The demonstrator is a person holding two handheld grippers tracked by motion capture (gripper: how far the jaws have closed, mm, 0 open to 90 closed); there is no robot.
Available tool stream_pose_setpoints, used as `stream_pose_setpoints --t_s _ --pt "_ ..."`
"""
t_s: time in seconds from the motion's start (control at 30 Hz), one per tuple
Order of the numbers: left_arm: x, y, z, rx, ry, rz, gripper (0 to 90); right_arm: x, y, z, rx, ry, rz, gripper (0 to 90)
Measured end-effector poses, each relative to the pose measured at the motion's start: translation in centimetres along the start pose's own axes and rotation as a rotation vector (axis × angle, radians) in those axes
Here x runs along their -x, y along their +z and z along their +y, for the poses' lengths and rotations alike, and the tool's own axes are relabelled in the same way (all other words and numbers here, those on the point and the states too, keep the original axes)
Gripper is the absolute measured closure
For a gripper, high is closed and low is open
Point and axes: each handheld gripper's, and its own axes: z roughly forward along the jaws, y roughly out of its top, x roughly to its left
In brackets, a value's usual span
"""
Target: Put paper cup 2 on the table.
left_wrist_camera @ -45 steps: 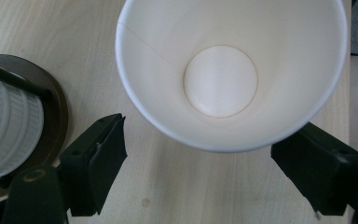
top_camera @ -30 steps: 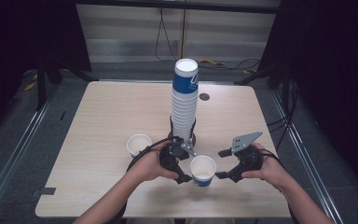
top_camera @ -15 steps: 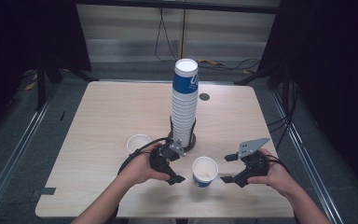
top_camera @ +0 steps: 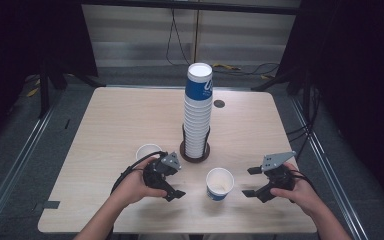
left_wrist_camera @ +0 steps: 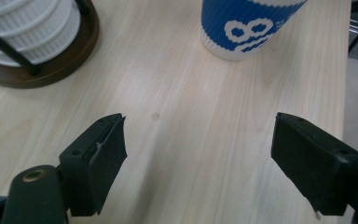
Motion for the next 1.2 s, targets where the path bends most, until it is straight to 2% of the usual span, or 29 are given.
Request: stream_pose_setpoints --t_s 0.27,0.63,0.83,1.0,1.17,1.2 --pt "0.0 -0.8 -1.1 0.036 -0.012 0.002 17.3 0.1 -0.1 -1.1 0.023 0.034 -0.021 16.4" --pt "0.7 -0.1 -1.0 0.013 0.006 -0.017 17.3 0.0 -0.2 -1.7 0.025 0.035 -0.019 16.3" --pt "1.1 0.1 -1.2 0.016 0.017 -0.029 17.3 -0.1 -0.4 -1.8 0.031 0.039 -0.022 16.3" --pt "1.5 0.2 -1.9 0.016 0.02 -0.035 17.3 -0.1 -0.4 -2.1 0.039 0.05 -0.019 16.3" --pt "1.6 0.2 -3.0 0.014 0.008 -0.04 17.2 -0.3 -0.2 -2.3 0.045 0.053 -0.023 16.3" --pt "1.6 0.2 -3.3 0.02 -0.005 -0.038 17.2 -0.3 -0.2 -2.4 0.042 0.054 -0.025 16.3"
